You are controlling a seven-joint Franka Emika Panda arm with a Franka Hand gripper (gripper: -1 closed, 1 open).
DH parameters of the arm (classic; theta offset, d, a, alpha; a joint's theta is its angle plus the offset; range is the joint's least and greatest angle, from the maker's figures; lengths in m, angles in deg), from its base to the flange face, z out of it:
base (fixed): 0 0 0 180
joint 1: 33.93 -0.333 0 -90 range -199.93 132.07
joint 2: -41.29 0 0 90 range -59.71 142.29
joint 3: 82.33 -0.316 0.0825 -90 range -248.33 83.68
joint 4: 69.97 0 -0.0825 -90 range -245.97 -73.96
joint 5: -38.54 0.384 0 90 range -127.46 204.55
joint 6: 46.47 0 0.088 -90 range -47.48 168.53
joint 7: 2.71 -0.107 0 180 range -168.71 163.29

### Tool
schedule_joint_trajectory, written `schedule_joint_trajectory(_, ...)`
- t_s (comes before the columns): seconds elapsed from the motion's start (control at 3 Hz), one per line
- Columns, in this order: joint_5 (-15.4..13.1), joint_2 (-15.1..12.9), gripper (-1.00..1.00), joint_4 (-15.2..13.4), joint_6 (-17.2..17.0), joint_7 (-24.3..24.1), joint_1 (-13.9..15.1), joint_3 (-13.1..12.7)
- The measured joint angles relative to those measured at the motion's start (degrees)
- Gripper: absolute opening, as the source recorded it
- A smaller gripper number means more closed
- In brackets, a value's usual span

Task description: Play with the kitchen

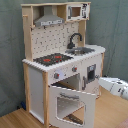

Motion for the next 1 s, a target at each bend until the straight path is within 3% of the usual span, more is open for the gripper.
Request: schedule_joint_trajectory(1.0,-0.4,0.1,1.00,11.4,1.7,-13.2,10.0,-0.2)
